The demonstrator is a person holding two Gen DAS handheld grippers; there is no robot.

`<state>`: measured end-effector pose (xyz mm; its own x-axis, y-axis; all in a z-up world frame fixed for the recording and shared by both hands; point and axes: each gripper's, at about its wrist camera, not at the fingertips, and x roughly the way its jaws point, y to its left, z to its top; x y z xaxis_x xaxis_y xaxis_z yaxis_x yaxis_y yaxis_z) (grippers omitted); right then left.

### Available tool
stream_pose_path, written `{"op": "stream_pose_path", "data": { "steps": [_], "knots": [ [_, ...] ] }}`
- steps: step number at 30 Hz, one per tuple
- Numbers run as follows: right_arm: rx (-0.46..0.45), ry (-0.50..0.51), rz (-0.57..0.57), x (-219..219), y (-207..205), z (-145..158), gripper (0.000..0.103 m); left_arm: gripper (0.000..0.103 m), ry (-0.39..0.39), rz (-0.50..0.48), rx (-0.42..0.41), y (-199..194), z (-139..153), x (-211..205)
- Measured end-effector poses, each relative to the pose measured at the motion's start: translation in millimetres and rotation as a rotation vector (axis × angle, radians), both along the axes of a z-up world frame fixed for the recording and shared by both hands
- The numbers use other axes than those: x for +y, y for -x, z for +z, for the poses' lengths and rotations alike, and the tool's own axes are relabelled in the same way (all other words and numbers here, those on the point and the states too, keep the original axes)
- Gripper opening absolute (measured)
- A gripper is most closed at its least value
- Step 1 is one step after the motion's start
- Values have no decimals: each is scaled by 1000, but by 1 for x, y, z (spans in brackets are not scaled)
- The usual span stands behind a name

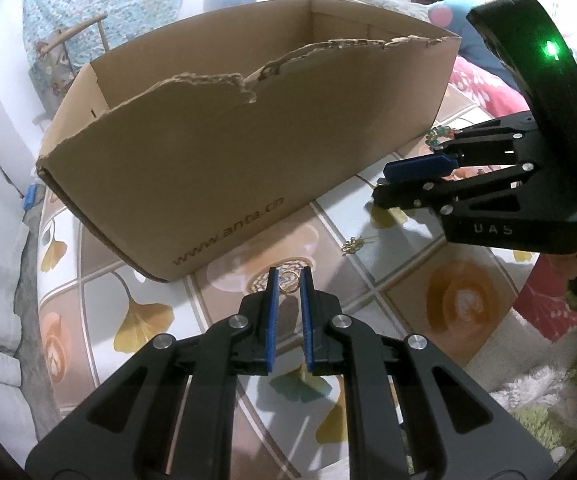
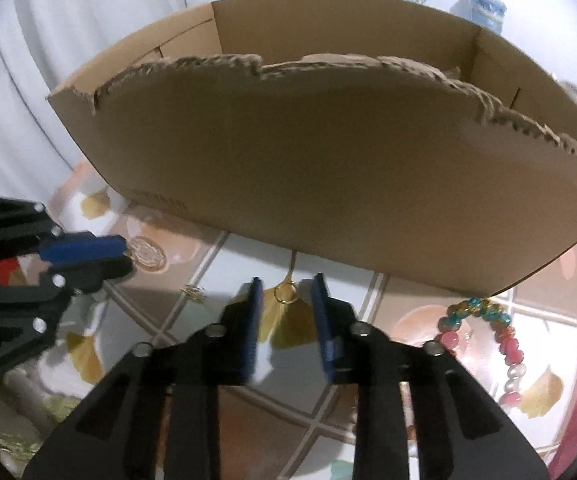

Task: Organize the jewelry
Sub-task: 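Lift the gold ring with the left gripper and carry it over the box, then open the left gripper to drop the gold ring into the box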

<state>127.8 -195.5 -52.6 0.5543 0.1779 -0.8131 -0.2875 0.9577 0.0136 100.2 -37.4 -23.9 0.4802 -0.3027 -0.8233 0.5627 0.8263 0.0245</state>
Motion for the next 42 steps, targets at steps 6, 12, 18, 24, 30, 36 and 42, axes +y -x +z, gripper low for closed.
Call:
{"op": "stream_pose_path", "data": {
  "steps": [6,12,18,24,30,36,42],
  "knots": [
    [5,-15,1,9,0,-1,11,10,4,14,-9,1,3,4],
    [-7,-60,-8,6,8,4,11,10,0,28,-33,8,12,11],
    [-52,-90,4,1,30,28,11,10,11,38,-69,17,28,17],
    [-145,-137,27,-3,55,72,11,10,67,14,-151,27,68,18],
    [-265,-228,79,-13,46,131,11,10,126,-18,-262,22,112,13],
    [-205,-240,103,-18,-20,134,11,10,127,-3,-335,-21,126,2],
    [-1,-237,58,-19,-85,102,11,10,77,54,-179,-86,96,-7]
  ]
}}
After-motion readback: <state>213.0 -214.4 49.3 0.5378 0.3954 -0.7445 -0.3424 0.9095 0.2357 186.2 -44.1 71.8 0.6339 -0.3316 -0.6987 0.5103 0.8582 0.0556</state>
